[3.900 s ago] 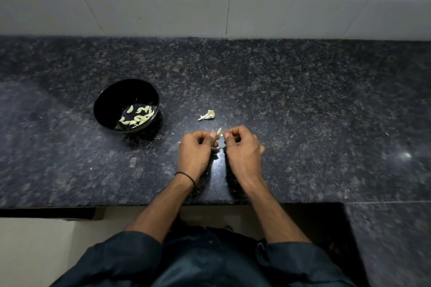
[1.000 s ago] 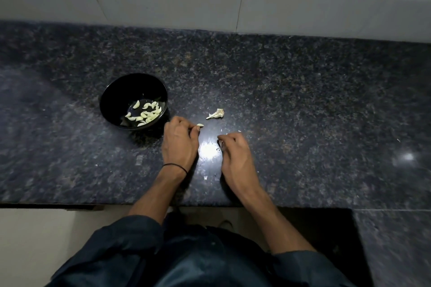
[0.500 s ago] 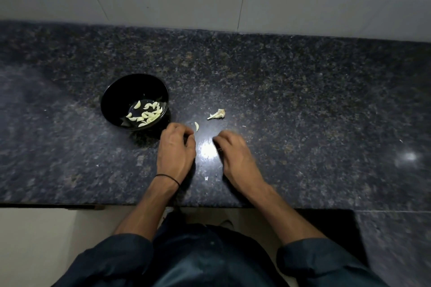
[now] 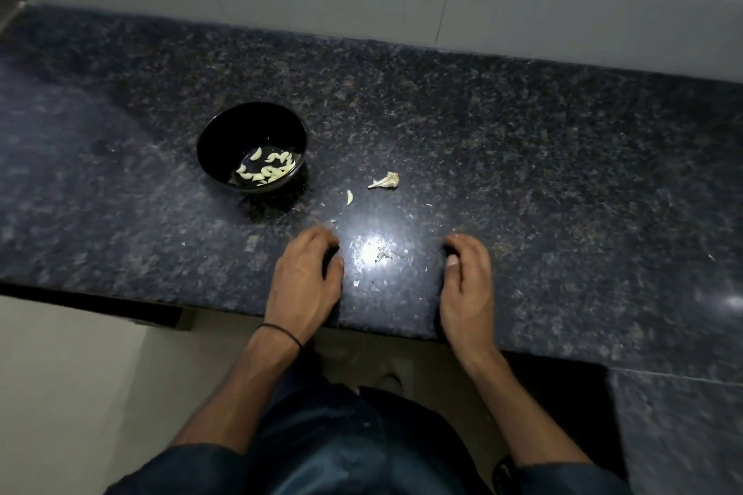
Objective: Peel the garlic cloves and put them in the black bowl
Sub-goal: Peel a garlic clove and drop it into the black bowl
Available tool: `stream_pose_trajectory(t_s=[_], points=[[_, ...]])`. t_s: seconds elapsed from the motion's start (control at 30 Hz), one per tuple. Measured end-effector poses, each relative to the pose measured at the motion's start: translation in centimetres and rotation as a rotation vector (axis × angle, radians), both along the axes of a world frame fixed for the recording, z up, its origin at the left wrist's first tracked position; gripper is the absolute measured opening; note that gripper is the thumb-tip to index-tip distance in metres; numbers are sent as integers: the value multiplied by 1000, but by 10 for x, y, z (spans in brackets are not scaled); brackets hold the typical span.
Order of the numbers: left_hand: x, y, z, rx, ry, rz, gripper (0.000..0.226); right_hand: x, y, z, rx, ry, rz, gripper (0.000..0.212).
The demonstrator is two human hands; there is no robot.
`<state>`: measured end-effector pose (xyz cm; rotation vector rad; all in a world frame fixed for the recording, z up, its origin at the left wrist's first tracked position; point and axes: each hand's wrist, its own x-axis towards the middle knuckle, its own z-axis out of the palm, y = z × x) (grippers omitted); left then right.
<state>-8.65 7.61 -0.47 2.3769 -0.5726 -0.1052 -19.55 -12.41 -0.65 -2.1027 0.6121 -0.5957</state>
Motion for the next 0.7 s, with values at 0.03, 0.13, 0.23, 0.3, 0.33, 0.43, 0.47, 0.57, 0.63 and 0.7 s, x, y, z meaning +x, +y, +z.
stream_pose_trajectory(t_s=[0.03,0.13,0.23,0.3,0.33,0.43,0.47,0.57,0.63,0.7], points=[[-2,2,-3,4,9,2,26,2,9,-4,10,-5,-5,27],[-9,4,-6,21,13,3,33,24,37,-8,87,-31,13,29],[-13,3,-5,32,6,6,35,52,59,-5,198,-55,97,30],[-12,3,-4,28,10,8,35,65,62,0,298,-74,113,28],[-12,4,-3,23,13,5,35,68,58,4,335,-88,90,28],[-13,6,-2,12,28,-5,34,72,23,14,261,-114,-36,32],[-13,7,0,12,30,-7,34,73,8,13,198,-84,-61,33],[-13,6,2,19,27,-8,32,78,-24,2,3,96,-13,34],[-12,5,4,26,23,-1,29,75,-22,-6,-108,169,94,35],[-10,3,6,27,17,8,26,67,-5,-9,-200,172,225,37]])
